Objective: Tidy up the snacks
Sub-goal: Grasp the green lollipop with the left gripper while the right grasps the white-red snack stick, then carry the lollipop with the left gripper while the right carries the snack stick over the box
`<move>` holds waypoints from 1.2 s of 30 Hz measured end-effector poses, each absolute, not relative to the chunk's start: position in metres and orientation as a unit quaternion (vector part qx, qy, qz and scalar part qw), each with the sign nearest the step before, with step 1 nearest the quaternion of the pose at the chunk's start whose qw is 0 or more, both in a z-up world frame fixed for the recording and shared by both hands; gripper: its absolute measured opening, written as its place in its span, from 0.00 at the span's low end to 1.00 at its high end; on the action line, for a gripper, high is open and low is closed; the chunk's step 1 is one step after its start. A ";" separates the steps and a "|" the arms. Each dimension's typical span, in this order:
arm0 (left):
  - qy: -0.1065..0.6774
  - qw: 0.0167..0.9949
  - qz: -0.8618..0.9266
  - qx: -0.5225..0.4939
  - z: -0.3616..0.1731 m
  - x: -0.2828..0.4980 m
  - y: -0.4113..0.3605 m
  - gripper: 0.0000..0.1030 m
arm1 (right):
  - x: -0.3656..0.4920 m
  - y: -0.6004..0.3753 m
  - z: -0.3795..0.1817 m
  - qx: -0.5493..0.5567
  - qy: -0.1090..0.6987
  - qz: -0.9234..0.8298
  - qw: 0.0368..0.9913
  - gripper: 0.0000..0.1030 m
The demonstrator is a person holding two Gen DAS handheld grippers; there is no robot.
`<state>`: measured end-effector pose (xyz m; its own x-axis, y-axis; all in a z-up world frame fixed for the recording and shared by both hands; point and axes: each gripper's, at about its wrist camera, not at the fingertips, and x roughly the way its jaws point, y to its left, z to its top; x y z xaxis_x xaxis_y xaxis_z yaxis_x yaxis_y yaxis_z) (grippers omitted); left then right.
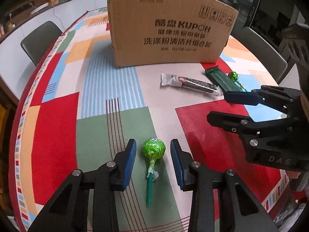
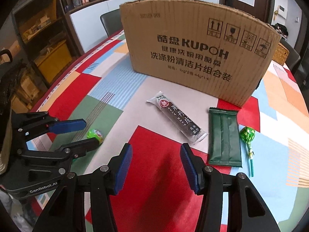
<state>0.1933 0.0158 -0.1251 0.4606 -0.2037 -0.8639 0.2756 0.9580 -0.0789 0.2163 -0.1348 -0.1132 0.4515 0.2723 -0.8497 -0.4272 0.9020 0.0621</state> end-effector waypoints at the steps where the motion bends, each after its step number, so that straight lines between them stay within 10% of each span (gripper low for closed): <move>1: 0.502 0.853 -0.140 0.036 -0.127 0.194 0.016 0.34 | 0.218 -0.135 -0.115 -0.081 0.483 0.206 0.847 0.51; 30: 0.492 0.862 -0.121 0.003 -0.115 0.249 0.001 0.25 | 0.295 -0.124 -0.130 -0.155 0.503 0.225 0.820 0.51; 36: 0.493 0.862 -0.118 -0.001 -0.117 0.253 0.001 0.25 | 0.297 -0.121 -0.141 -0.145 0.513 0.234 0.813 0.34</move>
<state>0.2533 0.0013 -0.1166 0.4869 -0.2046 -0.8491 0.2018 0.9722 -0.1186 0.2970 -0.1214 -0.1408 0.3641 0.2308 -0.9023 -0.5287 0.8488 0.0037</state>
